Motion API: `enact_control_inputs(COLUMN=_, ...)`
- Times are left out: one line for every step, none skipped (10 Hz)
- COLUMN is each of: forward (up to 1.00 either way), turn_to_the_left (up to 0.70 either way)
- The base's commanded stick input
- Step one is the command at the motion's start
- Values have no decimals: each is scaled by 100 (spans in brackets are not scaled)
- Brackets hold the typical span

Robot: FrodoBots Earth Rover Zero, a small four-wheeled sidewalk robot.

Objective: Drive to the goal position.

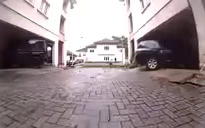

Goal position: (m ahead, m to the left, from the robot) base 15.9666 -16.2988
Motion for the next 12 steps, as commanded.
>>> enact_control_inputs(forward=22, turn_to_the_left=0)
enact_control_inputs(forward=21, turn_to_the_left=0)
enact_control_inputs(forward=17, turn_to_the_left=0)
enact_control_inputs(forward=16, turn_to_the_left=0)
enact_control_inputs(forward=18, turn_to_the_left=0)
enact_control_inputs(forward=19, turn_to_the_left=0)
enact_control_inputs(forward=21, turn_to_the_left=0)
enact_control_inputs(forward=26, turn_to_the_left=0)
enact_control_inputs(forward=34, turn_to_the_left=0)
enact_control_inputs(forward=45, turn_to_the_left=0)
enact_control_inputs(forward=50, turn_to_the_left=0)
enact_control_inputs(forward=50, turn_to_the_left=0)
